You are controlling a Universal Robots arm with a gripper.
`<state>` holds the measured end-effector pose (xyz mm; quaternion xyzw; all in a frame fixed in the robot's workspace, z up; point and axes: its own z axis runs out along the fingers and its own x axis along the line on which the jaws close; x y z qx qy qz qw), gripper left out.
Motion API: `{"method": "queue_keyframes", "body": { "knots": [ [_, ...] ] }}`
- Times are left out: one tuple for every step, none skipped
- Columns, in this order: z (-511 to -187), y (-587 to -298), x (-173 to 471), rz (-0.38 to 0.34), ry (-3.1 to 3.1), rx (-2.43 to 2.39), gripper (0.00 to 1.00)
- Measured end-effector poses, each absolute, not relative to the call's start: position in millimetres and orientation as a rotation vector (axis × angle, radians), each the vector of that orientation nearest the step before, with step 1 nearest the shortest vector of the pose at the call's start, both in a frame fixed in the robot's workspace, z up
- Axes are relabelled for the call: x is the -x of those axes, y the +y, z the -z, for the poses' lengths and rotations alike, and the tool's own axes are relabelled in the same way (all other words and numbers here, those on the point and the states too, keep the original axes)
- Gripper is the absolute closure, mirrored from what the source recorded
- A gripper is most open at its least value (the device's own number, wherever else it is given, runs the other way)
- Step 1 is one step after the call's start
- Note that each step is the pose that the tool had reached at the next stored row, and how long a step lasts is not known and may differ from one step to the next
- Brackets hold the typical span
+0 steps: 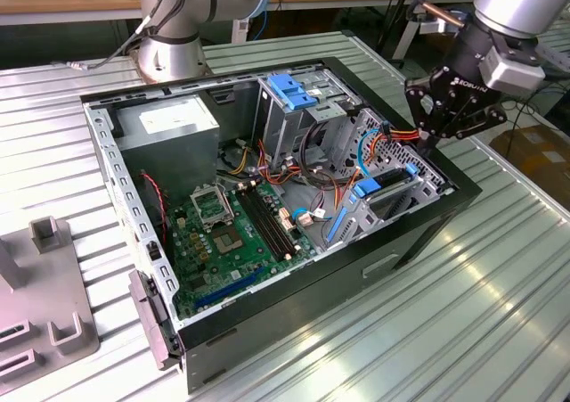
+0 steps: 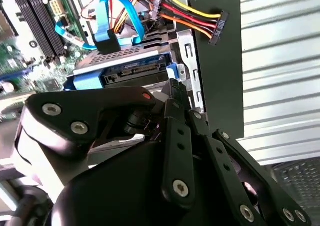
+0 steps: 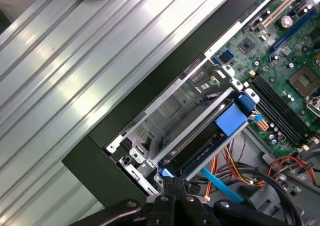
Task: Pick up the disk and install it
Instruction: 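Insert the first disk wire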
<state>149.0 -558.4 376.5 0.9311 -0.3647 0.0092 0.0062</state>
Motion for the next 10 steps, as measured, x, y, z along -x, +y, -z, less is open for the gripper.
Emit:
{"method": "queue_keyframes", "body": {
  "knots": [
    [-376.5, -558.2, -150.4, -0.029, -1.134, -2.916, 0.90],
    [-376.6, -557.9, -152.4, -0.029, -1.126, -2.919, 0.90],
    [-376.6, -557.5, -154.2, -0.029, -1.121, -2.921, 0.90],
    [-376.6, -557.0, -156.1, -0.029, -1.117, -2.923, 0.90],
    [-376.6, -556.5, -158.2, -0.029, -1.112, -2.925, 0.90],
    [-376.5, -555.8, -160.8, -0.029, -1.107, -2.927, 0.90],
    [-376.5, -555.1, -162.5, -0.029, -1.104, -2.928, 0.90],
    [-376.5, -554.1, -165.1, -0.029, -1.100, -2.930, 0.90],
    [-376.5, -553.3, -166.9, -0.029, -1.097, -2.931, 0.90],
    [-376.6, -552.0, -169.7, -0.029, -1.090, -2.933, 0.90]
  ]
}}
